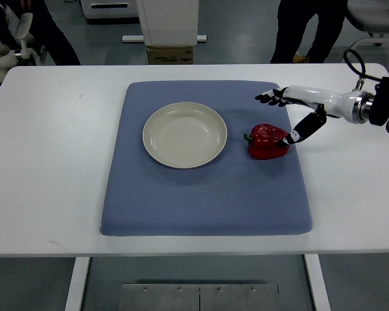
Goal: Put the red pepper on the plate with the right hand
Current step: 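Reach the right hand over the red bell pepper, then close the right hand fingers around the red pepper and lift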
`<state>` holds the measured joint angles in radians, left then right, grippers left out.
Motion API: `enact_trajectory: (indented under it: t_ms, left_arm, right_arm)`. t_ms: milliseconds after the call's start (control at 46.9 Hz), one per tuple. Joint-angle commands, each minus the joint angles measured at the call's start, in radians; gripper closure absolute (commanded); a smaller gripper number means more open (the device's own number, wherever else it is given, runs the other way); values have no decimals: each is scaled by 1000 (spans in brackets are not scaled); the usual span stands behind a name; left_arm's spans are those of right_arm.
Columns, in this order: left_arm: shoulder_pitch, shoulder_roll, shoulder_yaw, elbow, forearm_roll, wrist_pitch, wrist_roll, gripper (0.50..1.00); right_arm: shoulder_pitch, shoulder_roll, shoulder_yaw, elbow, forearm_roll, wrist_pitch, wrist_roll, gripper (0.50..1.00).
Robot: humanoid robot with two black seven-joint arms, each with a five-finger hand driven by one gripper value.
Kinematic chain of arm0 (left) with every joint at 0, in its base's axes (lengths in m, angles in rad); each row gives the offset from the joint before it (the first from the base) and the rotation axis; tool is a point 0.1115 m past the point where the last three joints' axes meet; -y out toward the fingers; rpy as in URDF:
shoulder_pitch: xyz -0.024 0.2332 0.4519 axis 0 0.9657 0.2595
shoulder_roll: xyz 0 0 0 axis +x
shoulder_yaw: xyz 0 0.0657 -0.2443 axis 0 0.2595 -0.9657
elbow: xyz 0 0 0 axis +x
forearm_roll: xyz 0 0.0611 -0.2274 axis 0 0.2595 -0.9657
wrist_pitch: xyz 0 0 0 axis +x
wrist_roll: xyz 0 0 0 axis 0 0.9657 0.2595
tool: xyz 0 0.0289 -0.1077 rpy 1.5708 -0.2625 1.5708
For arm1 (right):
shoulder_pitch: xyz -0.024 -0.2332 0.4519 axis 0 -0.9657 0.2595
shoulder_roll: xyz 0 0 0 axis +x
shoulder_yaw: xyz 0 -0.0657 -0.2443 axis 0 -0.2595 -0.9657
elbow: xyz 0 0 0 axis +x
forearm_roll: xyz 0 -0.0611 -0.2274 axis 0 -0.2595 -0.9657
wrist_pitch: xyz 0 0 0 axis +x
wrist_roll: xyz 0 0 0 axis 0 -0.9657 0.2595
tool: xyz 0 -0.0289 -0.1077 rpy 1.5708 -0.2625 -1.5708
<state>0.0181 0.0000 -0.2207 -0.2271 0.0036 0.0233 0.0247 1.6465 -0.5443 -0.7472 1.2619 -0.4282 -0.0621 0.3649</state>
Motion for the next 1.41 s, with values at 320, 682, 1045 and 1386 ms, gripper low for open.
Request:
enact_trajectory:
  t_ms: [320,682,1045,1386]
  left_arm:
    - [0,0,0,0,-1,0,0,500]
    - [0,0,0,0,-1,0,0,500]
    - [0,0,0,0,-1,0,0,500]
    - [0,0,1,0,1,0,0,500]
  right_arm:
    - [45,214,-116,-13,85,-70,-115,622]
    - [45,322,-193,-88,164,-90,-130,630]
    - [38,343,-247,-141,164,-90,-130,630]
    - [33,345,-267,-139,166,-90,-129,734]
